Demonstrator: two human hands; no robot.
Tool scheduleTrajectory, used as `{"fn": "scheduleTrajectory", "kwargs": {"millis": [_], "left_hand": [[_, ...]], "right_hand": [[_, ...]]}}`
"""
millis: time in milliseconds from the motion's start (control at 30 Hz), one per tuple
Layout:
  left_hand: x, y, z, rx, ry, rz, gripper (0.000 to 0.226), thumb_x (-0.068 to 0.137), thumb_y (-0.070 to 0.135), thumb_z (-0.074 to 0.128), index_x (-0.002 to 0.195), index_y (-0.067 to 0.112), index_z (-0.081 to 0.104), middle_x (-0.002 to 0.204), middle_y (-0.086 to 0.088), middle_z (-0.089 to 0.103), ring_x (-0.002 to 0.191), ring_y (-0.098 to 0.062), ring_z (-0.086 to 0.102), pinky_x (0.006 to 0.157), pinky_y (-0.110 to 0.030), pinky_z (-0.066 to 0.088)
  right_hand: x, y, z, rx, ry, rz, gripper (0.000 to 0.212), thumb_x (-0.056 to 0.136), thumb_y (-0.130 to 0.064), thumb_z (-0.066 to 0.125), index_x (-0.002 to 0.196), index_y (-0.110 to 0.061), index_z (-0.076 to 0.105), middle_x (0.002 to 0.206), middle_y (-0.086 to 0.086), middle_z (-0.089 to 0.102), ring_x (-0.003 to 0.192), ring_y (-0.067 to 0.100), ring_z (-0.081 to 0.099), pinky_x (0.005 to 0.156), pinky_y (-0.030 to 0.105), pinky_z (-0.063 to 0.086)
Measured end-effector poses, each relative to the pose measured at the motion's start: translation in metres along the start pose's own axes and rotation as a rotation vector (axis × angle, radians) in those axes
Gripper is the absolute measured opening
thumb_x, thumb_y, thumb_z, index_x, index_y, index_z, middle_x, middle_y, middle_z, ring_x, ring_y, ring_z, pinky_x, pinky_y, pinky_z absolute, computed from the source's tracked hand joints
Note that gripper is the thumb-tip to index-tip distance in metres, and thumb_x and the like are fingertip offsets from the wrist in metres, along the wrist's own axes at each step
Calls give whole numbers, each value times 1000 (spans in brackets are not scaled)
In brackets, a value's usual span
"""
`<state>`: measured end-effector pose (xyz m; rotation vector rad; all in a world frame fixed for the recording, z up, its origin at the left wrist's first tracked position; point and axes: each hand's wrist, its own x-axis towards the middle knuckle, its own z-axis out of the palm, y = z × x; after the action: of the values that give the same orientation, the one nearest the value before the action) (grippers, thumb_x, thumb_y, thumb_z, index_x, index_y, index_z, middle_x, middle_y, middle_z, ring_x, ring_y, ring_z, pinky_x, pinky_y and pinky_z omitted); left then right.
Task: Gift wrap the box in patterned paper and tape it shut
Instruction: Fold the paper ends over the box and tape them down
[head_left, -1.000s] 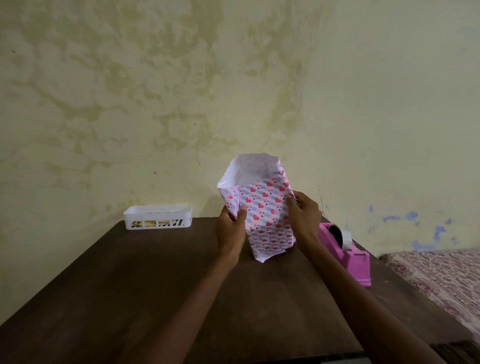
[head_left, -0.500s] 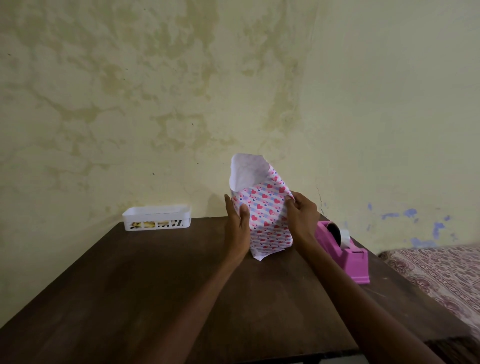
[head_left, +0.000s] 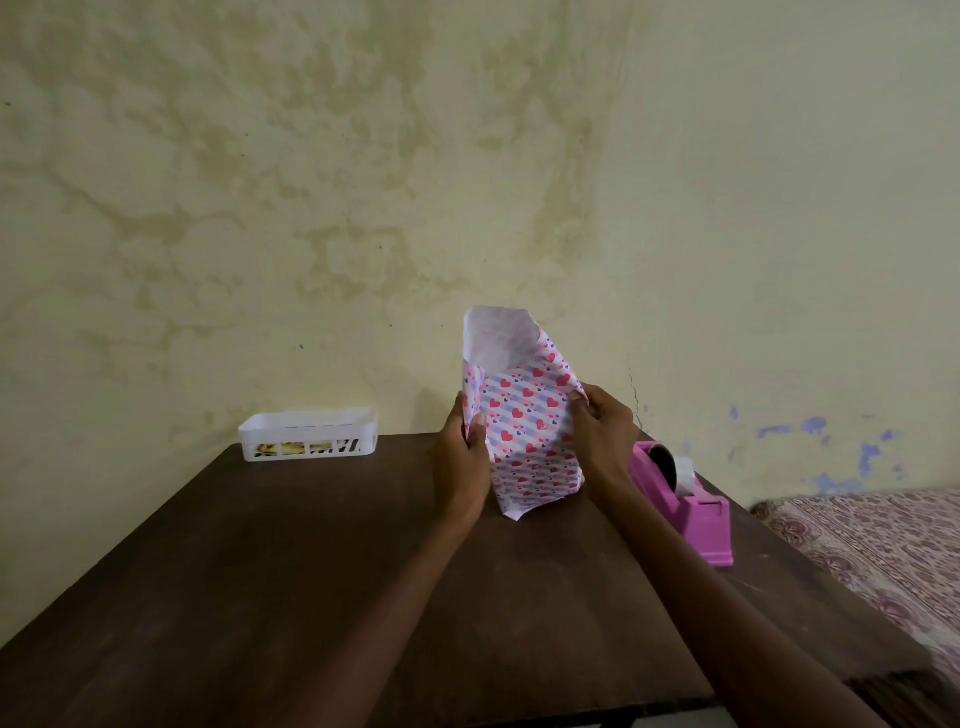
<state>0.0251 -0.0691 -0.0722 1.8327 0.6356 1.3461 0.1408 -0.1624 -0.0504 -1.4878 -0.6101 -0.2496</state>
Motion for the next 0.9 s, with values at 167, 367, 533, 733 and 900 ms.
{"fn": "scheduleTrajectory", "kwargs": {"millis": [167,367,533,733,900], "left_hand": [[1,0,3,58,65,-6,43,100,21,46,142,11,43,136,-8,55,124,-22,54,95,-27,46],[1,3,9,117,45,87,54,100,20,44,151,19,25,146,-2,45,128,-18,49,102,-30,43],[13,-7,26,59,-84,-12,37,101,40,38,137,38,30,126,19,42,118,2,44,89,0,30],[9,-13,44,234,-51,157,98,78,83,20,152,19,16,158,-3,21,144,-18,22,119,-35,15],[7,-14,48,495,-68,316,102,76,74,40,153,13,11,158,-13,17,146,-28,15,116,-38,7]], "right_hand": [[-1,1,3,16,8,-8,29,101,-22,47,113,-9,70,103,1,73,90,16,67,73,21,52],[-3,0,5,33,15,-19,29,101,-21,49,119,-10,69,109,2,72,93,16,67,76,19,51],[-2,1,5,31,23,-22,29,100,-20,50,121,-11,68,112,4,72,95,17,68,79,23,53],[-8,-2,2,-10,40,-122,31,100,-34,51,117,-16,70,111,2,73,83,6,65,76,21,52],[-7,-5,2,-54,63,-129,38,101,-42,46,107,-15,73,101,0,74,75,1,63,69,17,48]]}}
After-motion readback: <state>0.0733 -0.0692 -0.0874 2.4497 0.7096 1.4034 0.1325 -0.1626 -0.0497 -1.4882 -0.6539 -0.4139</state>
